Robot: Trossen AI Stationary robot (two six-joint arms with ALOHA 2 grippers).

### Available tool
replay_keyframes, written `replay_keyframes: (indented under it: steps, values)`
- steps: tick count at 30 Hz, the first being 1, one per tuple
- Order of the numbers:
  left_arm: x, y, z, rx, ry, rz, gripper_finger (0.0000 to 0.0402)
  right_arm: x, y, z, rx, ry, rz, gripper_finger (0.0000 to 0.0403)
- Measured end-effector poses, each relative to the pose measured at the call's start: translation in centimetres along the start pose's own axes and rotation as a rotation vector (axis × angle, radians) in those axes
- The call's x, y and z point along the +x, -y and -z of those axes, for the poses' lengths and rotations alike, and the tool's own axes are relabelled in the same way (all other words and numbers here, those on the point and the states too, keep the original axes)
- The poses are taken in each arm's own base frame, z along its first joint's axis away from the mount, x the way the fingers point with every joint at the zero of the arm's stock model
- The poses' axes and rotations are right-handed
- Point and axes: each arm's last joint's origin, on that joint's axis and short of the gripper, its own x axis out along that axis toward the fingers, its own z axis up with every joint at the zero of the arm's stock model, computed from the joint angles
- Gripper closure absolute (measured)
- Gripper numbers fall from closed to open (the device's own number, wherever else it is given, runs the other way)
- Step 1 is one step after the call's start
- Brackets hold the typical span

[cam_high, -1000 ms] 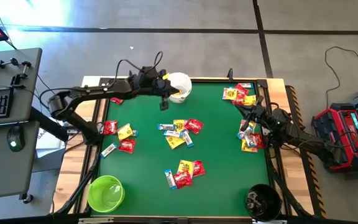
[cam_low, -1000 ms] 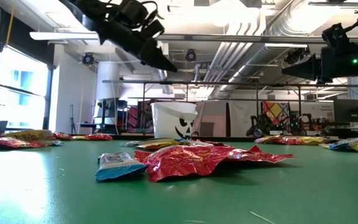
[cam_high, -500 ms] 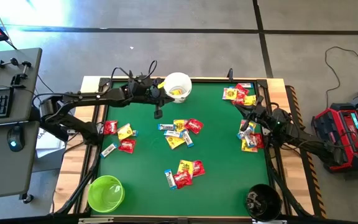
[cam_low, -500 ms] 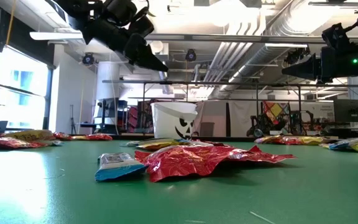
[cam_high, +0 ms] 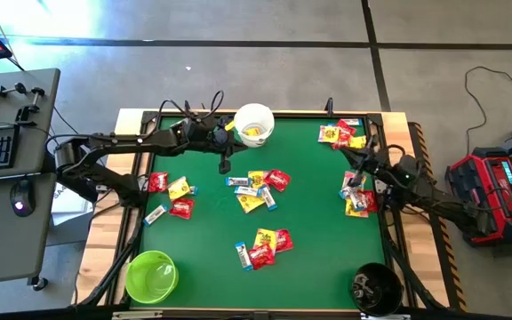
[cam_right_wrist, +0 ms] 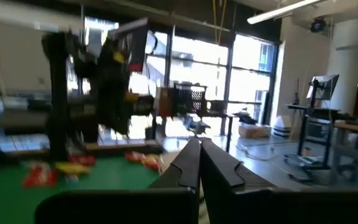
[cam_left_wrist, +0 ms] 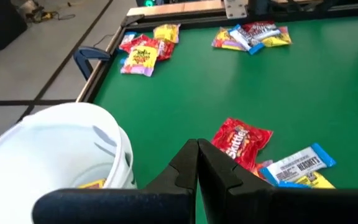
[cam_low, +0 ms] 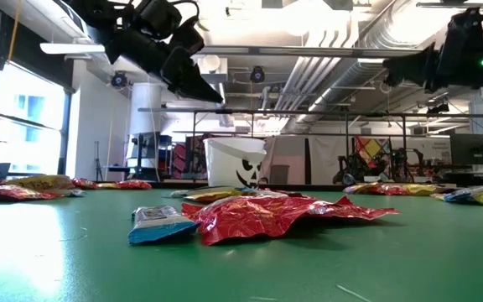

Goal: Sort candy by brand, put in halloween buckets
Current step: Put the red candy into the green bucket

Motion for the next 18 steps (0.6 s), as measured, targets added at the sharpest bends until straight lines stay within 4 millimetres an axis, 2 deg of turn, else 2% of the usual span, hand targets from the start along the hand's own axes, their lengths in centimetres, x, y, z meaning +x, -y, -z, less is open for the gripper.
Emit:
replay_keyframes:
  steps: [8, 13, 18]
  values:
    - [0.0, 0.02, 0.05, 0.018, -0.005, 0.003, 0.0401, 0.01, 0.14, -0.28, 0.021, 0.015, 0.04, 0.0403]
    - [0.0, 0.25, 0.48, 0.014, -0.05, 0.026, 0.0401, 0.11, 0.03, -0.34, 0.0, 0.019, 0.002, 0.0403]
    - [-0.02, 0.37, 0.79, 0.011, -0.082, 0.038, 0.0401, 0.54, -0.06, 0.02, 0.057, -0.02, -0.017, 0.0403]
